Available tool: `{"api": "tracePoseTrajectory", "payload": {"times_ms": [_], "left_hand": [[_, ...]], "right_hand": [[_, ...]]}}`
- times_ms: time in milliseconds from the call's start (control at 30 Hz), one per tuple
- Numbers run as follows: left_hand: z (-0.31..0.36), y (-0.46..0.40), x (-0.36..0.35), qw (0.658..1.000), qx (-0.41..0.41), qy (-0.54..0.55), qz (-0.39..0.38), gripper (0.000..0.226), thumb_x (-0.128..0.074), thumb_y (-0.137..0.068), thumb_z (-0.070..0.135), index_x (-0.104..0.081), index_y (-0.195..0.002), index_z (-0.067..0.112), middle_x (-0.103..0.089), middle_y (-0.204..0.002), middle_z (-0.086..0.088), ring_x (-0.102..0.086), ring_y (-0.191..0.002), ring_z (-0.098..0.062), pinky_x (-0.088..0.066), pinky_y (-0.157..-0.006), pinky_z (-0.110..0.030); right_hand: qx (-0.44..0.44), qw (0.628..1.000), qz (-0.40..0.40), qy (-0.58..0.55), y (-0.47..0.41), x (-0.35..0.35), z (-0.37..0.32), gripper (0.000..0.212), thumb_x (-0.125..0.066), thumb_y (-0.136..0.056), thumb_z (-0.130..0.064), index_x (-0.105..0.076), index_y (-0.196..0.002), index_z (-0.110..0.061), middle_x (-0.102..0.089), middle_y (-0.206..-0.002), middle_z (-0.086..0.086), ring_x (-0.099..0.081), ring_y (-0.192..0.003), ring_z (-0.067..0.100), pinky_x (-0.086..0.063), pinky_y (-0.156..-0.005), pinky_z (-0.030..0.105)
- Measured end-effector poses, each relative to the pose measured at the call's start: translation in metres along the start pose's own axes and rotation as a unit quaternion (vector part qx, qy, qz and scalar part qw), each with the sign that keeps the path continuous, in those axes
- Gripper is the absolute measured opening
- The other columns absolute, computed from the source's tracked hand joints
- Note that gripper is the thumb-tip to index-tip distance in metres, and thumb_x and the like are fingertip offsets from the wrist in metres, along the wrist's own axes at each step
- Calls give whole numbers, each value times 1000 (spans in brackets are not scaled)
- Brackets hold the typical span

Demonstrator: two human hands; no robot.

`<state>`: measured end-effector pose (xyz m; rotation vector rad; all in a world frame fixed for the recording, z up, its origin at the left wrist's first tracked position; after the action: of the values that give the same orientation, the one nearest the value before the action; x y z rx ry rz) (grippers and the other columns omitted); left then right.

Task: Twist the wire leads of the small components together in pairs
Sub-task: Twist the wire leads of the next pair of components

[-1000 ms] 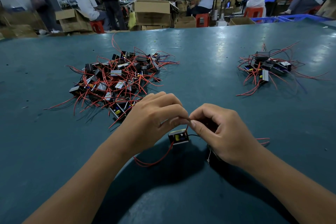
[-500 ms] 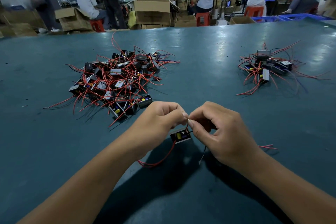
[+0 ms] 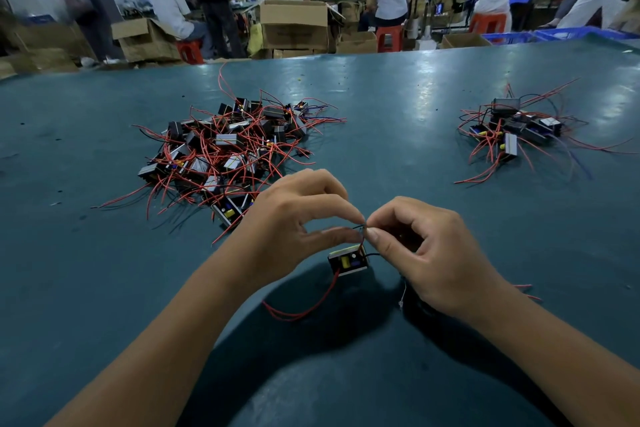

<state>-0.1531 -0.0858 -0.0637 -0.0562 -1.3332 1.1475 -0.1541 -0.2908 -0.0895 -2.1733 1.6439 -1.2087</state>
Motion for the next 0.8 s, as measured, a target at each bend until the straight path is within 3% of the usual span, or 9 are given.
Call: {"api": "tracePoseTrajectory", "payload": {"times_ms": [167,433,533,633,800], "left_hand": [[0,0,-2,1000,-13,-18,0,11,-77,-86,27,-78,-93,19,-58,-91,9,-59,-81,-17,-48,-70,-41],[1,-1,-1,1000,-12,3,-7,6,-78,-85,21,-77,-88,15,-58,-89,8,-56,-81,-14,-46,-72,-27],[4,-1,-2,999,19,33,-13,9,-73,-87,24,-75,-87,15,-59,-87,7,-54,-80,-7,-41,-72,-19],[7,0,-3,993,80,80,-38,10,-68,-91,27,-71,-86,19,-59,-84,5,-52,-75,-11,-36,-69,-15],[10,0,-5,974,154,138,-94,17,-59,-98,30,-64,-86,19,-56,-74,21,-50,-65,3,-34,-62,-9]], "right_hand": [[11,1000,-3,8,1,-1,0,6,-63,-90,-22,-66,-85,-22,-62,-77,-11,-59,-72,8,-43,-64,17],[23,1000,-4,14,2,-3,-3,6,-64,-90,-19,-66,-85,-19,-61,-76,-10,-58,-71,10,-43,-64,18],[34,999,-2,24,2,-2,-4,6,-65,-90,-18,-67,-85,-16,-60,-75,-10,-57,-71,10,-42,-64,17],[56,997,5,51,2,-1,-5,4,-66,-90,-14,-67,-85,-13,-57,-75,-8,-54,-69,9,-41,-64,17],[72,995,10,69,2,-1,-6,3,-66,-90,-12,-69,-89,-11,-55,-74,-5,-52,-66,11,-43,-61,25]]}}
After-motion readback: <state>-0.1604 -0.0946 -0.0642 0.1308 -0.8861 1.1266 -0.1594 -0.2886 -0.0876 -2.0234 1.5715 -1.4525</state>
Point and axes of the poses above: each hand's wrist, its own y-axis away from the middle knuckle, its own x-axis out of the back of the hand, z = x × y, the point moved 1 cm from there along -y, towards the middle knuckle
